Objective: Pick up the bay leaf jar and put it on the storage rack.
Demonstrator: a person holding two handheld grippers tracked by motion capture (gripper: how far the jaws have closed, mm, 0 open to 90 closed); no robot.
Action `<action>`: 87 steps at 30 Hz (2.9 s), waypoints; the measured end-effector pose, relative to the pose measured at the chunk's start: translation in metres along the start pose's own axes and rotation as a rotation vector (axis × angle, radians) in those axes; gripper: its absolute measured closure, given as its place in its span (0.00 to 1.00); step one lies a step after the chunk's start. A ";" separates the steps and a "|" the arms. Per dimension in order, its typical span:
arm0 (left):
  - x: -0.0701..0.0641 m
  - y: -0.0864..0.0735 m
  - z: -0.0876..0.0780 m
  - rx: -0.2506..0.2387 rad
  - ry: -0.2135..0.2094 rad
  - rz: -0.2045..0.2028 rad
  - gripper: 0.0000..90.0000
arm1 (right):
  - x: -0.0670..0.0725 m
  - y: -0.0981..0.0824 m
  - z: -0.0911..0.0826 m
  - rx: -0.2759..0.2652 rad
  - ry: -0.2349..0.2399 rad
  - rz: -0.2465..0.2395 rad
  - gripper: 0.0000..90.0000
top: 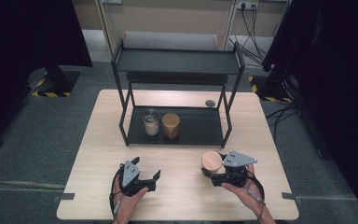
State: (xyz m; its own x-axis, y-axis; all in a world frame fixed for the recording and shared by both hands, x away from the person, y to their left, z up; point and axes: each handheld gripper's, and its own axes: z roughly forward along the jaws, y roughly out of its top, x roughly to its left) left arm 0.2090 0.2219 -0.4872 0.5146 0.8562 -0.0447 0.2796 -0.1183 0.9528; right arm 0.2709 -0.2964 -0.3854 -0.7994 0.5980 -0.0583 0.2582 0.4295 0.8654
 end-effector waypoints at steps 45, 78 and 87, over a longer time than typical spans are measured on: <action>0.000 0.001 0.001 0.006 -0.002 0.001 0.03 | -0.014 0.031 0.019 0.002 0.019 -0.017 0.29; 0.000 0.001 0.001 0.004 -0.002 -0.001 0.03 | -0.027 0.048 0.043 0.013 0.003 -0.011 0.29; 0.000 0.001 0.001 0.005 -0.002 0.000 0.03 | -0.032 0.051 0.048 0.011 -0.007 -0.003 0.29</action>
State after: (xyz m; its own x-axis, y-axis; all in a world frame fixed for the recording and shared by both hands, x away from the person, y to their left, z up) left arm 0.2101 0.2215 -0.4865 0.5161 0.8554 -0.0449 0.2836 -0.1212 0.9513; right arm 0.3353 -0.2612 -0.3635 -0.7962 0.6015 -0.0644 0.2617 0.4384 0.8598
